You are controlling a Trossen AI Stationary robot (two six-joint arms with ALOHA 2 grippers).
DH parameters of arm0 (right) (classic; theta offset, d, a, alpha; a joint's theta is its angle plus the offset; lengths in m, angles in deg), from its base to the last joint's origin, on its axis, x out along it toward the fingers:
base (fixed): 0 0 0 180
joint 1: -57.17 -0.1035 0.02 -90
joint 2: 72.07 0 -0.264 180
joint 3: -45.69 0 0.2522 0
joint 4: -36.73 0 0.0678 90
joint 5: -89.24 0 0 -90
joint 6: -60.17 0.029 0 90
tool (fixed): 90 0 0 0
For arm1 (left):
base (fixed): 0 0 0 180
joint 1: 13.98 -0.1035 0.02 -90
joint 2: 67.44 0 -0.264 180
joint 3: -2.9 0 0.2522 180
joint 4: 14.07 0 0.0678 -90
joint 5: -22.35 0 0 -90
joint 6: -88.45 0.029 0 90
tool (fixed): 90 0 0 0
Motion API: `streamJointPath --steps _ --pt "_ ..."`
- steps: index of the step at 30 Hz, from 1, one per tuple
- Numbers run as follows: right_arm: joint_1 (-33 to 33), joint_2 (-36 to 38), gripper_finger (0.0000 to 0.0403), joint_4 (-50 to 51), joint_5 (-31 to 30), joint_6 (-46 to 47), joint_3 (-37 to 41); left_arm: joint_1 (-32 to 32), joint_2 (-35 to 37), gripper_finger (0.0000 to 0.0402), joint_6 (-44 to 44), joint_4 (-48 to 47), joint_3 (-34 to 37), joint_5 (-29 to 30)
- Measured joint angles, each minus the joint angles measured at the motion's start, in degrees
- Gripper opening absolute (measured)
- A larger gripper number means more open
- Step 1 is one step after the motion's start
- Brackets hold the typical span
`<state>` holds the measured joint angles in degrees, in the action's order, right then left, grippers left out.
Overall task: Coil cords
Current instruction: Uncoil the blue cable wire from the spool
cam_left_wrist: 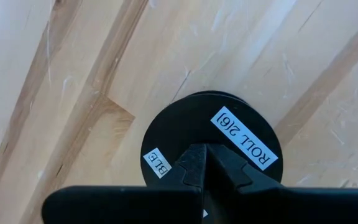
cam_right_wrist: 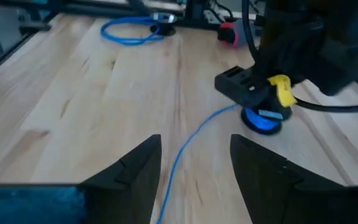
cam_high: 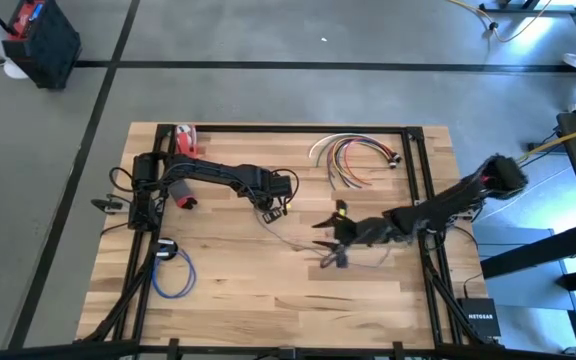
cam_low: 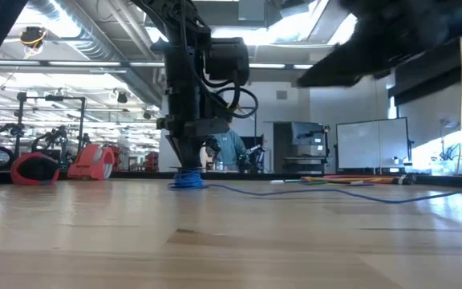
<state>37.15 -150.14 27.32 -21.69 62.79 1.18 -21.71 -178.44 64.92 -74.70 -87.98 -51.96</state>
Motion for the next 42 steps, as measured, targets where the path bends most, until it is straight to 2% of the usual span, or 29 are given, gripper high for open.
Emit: streamJointPath --steps 5,7,13,22,25,28,36,42 --pt "4.9 -11.9 0.0198 -16.0 1.1 -0.2 -0.1 0.0 0.0 0.0 2.2 0.8 0.0 0.0" --pt "6.5 -16.3 0.0198 -18.4 1.1 -0.1 -1.3 0.0 0.0 0.0 2.6 0.9 0.0 0.0" --pt "9.0 -27.9 0.0198 -18.6 5.7 0.4 -8.7 0.0 0.0 0.0 3.4 0.9 0.0 0.0" --pt "8.9 -38.6 0.0198 -8.7 5.4 0.4 -20.5 0.1 0.0 0.0 2.7 1.2 0.0 0.0" --pt "9.8 -40.6 0.0196 -7.0 5.6 0.7 -22.3 0.2 0.0 0.0 2.7 1.3 0.0 0.0" --pt "10.0 -41.0 0.0172 -6.9 5.8 0.7 -22.6 0.2 0.0 0.0 2.6 1.4 0.0 0.0" --pt "10.2 -40.3 0.0015 -4.0 5.9 -4.4 -22.6 0.2 0.0 0.0 2.5 1.3 0.0 0.0" --pt "7.1 -35.2 0.0021 7.4 0.4 -8.5 -22.2 0.2 0.0 0.0 2.5 0.9 0.0 0.0"
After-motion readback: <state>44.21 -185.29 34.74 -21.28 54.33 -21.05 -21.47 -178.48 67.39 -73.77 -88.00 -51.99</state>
